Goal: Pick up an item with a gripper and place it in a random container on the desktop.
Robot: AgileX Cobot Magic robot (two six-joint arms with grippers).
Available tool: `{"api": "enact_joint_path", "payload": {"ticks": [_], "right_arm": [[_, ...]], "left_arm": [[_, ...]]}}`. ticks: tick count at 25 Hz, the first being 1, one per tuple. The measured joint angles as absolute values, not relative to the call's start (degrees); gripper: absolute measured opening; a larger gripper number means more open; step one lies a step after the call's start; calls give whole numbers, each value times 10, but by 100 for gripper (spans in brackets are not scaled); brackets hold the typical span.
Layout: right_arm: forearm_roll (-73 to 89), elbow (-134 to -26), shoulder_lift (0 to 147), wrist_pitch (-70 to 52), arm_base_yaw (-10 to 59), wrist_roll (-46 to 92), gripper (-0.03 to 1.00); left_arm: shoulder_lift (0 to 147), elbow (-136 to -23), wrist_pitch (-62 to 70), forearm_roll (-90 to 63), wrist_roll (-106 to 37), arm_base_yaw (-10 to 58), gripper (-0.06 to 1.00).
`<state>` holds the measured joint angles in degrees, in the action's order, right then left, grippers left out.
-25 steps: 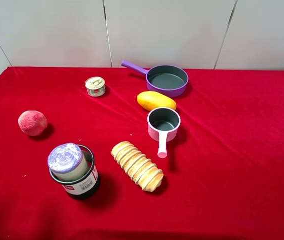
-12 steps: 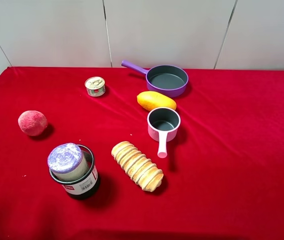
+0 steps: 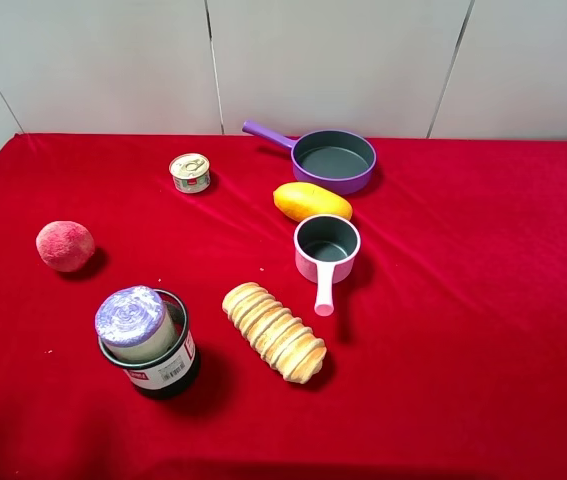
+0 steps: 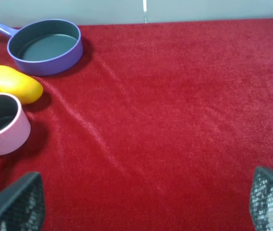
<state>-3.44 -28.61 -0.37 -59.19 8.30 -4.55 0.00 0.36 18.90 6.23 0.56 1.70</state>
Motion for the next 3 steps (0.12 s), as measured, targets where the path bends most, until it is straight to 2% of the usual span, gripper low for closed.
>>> {"api": "enact_joint_path", "payload": {"ticks": [3], "right_arm": [[-34, -286, -4, -592, 83, -45, 64]], "left_arm": [[0, 4, 189, 62, 6, 17, 91]]}}
